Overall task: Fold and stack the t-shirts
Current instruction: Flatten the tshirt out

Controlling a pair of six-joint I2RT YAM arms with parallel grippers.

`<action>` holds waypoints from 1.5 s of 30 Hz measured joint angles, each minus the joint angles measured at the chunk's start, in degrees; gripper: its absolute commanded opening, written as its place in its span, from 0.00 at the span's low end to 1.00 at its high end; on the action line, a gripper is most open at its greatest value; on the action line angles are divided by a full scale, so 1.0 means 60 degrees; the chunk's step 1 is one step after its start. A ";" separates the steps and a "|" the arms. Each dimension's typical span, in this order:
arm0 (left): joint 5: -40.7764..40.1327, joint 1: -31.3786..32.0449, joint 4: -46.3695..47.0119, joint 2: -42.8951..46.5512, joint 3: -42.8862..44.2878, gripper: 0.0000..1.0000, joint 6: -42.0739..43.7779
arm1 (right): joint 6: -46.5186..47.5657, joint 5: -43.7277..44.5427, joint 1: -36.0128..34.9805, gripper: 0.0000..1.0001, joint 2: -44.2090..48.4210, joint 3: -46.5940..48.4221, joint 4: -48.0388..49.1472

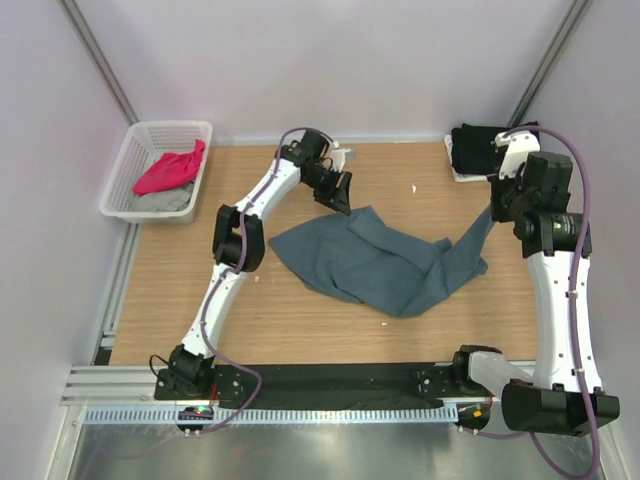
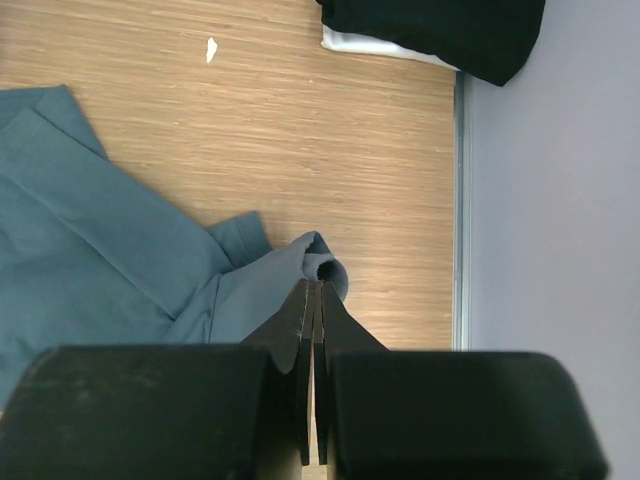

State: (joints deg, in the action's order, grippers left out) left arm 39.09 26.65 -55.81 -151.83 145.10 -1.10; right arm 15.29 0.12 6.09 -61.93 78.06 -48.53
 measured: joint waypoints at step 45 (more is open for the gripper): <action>-0.1133 0.0710 0.2153 0.1606 -0.1231 0.00 -0.0106 | -0.0324 -0.0616 0.1402 0.01 0.0382 -0.0568 -0.0208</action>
State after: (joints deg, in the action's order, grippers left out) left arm 32.29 30.92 -42.89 -142.19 137.71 -1.74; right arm 13.34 -3.57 14.50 -59.64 74.65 -49.78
